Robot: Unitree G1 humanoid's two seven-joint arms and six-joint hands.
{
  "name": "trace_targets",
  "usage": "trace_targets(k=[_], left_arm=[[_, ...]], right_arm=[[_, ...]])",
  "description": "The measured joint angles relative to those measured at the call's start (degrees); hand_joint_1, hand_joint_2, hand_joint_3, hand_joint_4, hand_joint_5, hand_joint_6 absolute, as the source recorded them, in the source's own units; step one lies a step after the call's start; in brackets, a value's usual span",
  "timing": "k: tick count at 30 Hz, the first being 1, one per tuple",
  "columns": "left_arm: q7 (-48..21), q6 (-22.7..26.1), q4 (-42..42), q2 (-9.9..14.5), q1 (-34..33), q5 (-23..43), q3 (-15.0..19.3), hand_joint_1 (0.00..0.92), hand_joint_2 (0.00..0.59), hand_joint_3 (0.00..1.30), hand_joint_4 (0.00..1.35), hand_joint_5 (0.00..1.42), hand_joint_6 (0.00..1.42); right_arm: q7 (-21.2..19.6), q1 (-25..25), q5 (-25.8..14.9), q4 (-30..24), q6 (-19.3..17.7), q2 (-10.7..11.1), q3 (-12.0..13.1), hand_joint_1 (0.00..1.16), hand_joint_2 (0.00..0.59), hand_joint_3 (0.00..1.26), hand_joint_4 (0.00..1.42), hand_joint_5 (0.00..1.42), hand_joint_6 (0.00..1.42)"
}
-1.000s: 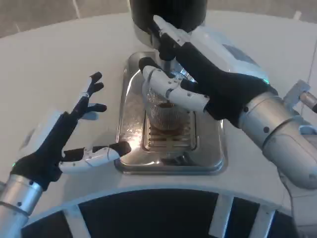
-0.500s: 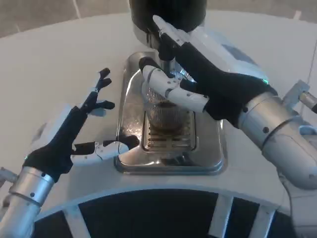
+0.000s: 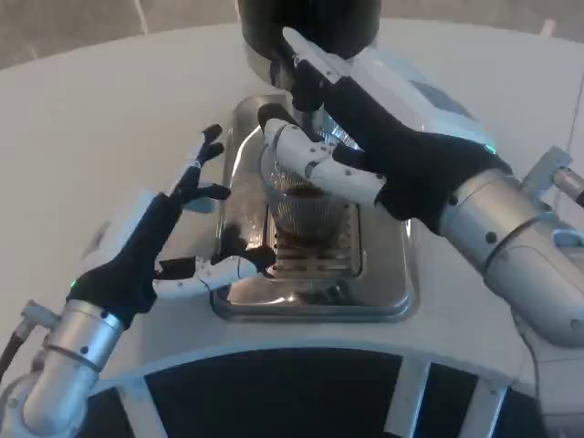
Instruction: Grasp the cup under the faucet to collect the drink, then remove the cup.
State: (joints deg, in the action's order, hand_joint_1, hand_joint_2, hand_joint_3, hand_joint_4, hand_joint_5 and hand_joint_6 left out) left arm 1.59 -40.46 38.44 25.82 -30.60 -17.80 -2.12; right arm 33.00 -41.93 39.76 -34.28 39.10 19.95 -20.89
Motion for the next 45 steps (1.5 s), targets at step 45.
trace_targets(k=[45], left_arm=[[1.31,-3.3,9.11,-1.74,-6.08,-0.81,-3.57,0.442,0.082,0.0,0.0,0.16,0.21]], right_arm=[[-6.82,9.37,2.98,-9.66,-2.01,-1.86,6.85,0.07,0.542,0.0,0.0,0.0,0.0]])
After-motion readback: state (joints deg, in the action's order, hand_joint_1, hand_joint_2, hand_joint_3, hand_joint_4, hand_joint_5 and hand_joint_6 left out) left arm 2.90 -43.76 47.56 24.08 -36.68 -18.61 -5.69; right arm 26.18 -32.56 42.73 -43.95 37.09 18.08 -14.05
